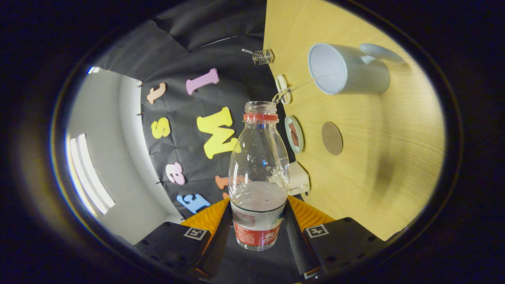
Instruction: Take the bottle from table, then pour the juice into the cup, finally place the bottle on the coaster
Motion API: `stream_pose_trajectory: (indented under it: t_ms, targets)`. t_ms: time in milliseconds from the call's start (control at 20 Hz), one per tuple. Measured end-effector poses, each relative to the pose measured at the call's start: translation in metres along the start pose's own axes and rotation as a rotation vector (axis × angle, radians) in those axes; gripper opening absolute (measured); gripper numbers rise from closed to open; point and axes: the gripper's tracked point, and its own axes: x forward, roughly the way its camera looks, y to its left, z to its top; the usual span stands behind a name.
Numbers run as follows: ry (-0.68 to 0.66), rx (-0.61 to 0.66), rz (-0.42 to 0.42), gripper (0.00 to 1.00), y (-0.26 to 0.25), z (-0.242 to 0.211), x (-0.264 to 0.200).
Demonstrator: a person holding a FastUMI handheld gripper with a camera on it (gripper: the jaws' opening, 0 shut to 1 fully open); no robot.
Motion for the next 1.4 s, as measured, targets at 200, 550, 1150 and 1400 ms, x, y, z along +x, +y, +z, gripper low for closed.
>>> stream_pose_trajectory:
  t_ms: [200,550,1150,1400]
  targets:
    - [0.002,0.011,0.001,0.76,0.0013,-0.0001,0.0005]
    - [-0.002,0.03,-0.005,0.76,0.0021,0.0019,0.0013]
    - [-0.005,0.077,0.0,0.76,0.0078,0.0022,0.0035]
    - [-0.015,0.101,-0.002,0.76,0.0095,0.0024,0.0052]
